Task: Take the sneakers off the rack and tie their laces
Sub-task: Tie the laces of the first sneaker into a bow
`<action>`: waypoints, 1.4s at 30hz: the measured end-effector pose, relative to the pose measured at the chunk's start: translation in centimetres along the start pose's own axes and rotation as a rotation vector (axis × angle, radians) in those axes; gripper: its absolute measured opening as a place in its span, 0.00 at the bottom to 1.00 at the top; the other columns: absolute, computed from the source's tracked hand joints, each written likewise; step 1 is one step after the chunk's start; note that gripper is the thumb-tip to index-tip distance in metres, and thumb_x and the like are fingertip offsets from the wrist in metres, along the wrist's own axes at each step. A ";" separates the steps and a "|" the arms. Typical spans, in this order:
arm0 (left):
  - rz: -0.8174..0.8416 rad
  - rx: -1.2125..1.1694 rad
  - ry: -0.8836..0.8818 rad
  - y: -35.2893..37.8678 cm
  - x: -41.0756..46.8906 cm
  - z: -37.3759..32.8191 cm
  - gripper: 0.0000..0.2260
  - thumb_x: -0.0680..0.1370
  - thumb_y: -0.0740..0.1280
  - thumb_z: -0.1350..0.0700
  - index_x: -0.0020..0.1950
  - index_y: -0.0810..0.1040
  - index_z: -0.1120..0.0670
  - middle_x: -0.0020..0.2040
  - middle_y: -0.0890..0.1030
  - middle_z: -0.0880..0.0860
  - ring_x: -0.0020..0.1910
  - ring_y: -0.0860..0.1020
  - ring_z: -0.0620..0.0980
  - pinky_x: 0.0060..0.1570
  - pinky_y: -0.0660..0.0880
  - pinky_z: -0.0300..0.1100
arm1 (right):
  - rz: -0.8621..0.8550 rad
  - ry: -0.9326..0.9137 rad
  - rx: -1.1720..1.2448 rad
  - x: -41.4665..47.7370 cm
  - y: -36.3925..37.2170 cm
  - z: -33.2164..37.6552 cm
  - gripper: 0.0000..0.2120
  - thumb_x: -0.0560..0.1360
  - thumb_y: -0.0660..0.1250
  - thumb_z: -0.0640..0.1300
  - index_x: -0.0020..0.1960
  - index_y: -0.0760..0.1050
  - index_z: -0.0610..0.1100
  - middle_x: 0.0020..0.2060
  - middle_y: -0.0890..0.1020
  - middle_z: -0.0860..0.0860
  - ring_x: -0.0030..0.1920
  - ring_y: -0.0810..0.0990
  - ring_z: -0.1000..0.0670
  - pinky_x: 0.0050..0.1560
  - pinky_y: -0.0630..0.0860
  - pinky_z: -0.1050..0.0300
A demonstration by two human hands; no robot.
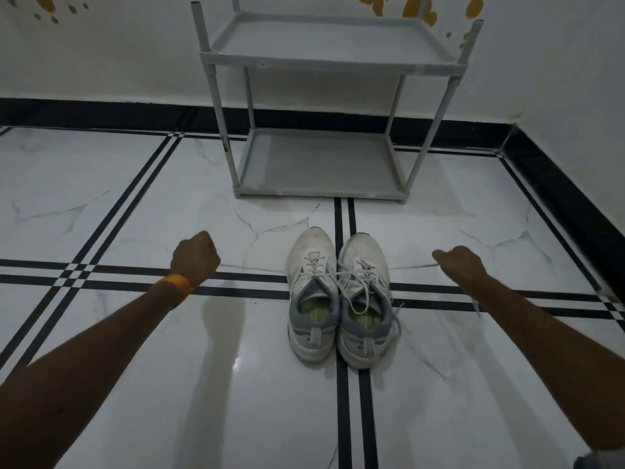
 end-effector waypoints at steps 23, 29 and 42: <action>0.355 0.083 0.628 7.1 -7.0 -13.8 0.10 0.76 0.70 0.59 0.55 0.75 0.59 0.52 0.82 0.59 0.48 0.79 0.58 0.45 0.71 0.41 | 0.270 -0.822 -0.183 -9.7 10.9 13.4 0.06 0.75 0.69 0.42 0.40 0.78 0.42 0.34 0.82 0.49 0.34 0.78 0.52 0.37 0.71 0.58; 0.314 0.206 0.738 6.5 -7.3 -14.1 0.11 0.73 0.73 0.58 0.51 0.74 0.57 0.48 0.82 0.57 0.45 0.79 0.57 0.42 0.69 0.41 | 0.211 -0.761 -0.297 -8.8 11.1 11.3 0.05 0.72 0.67 0.38 0.38 0.78 0.40 0.36 0.84 0.44 0.38 0.80 0.44 0.37 0.68 0.57; 0.254 -0.074 0.543 9.1 -8.1 -11.1 0.07 0.79 0.66 0.54 0.52 0.72 0.56 0.50 0.81 0.56 0.45 0.79 0.54 0.49 0.79 0.49 | 0.491 -0.736 -0.142 -9.9 9.9 14.1 0.05 0.73 0.72 0.47 0.44 0.85 0.47 0.56 0.81 0.53 0.59 0.73 0.52 0.58 0.72 0.53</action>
Point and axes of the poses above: each hand's wrist, its own x-axis towards the middle knuckle, its own y-axis out of the palm, z = x × y, the point moved 7 cm from there along x, towards the middle knuckle
